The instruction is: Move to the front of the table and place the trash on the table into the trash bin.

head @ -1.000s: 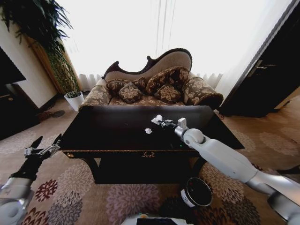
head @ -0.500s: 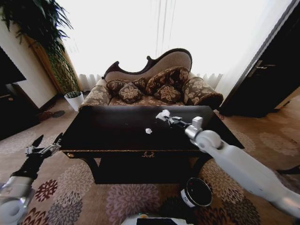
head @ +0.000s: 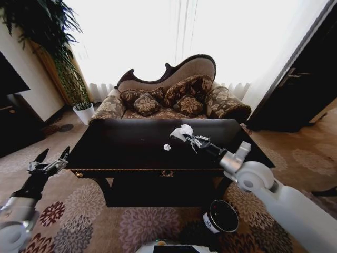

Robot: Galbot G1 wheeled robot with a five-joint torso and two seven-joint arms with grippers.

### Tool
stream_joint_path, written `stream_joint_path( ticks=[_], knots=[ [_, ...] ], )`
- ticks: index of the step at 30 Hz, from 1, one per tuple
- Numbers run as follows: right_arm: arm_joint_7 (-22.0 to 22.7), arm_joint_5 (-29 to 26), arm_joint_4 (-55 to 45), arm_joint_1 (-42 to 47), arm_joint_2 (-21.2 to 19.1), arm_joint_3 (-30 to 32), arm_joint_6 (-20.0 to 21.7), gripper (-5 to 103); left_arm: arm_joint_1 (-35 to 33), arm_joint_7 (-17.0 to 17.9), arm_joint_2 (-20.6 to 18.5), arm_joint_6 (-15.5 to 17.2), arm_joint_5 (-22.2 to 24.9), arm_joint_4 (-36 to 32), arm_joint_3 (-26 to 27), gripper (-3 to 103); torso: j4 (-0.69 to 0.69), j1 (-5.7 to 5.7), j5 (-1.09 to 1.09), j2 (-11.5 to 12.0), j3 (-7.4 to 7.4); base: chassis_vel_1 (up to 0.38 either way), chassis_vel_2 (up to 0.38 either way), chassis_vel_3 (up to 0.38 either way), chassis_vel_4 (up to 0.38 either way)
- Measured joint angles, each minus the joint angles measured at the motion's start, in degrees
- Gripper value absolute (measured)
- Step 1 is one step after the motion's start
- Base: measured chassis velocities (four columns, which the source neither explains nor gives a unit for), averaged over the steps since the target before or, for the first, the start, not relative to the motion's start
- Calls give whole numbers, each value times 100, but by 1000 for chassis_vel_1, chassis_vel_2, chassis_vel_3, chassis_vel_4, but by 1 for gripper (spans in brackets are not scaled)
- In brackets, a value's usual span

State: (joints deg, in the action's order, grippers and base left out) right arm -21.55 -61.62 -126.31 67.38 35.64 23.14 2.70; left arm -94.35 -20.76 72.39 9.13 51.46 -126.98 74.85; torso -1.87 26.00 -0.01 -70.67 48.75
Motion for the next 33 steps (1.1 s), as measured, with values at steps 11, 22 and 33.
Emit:
stream_joint_path(
  ticks=[11,22,33],
  knots=[
    [-1949,575,-385,2212,948,886,-999,1,69,-1,-48,-2,111,-32,1,100,0,0,-1,1,0,0,0,0,0],
    [-2133,2009,101,2938,1684,413,-1432,1,168,0,-19,0,116,-65,-122,100,1,1,-1,1,0,0,0,0,0],
    [-2518,3030,2126,2717,2116,-229,-2110,1,226,2,-180,14,211,40,-78,100,0,1,0,1,1,0,0,0,0]
  ],
)
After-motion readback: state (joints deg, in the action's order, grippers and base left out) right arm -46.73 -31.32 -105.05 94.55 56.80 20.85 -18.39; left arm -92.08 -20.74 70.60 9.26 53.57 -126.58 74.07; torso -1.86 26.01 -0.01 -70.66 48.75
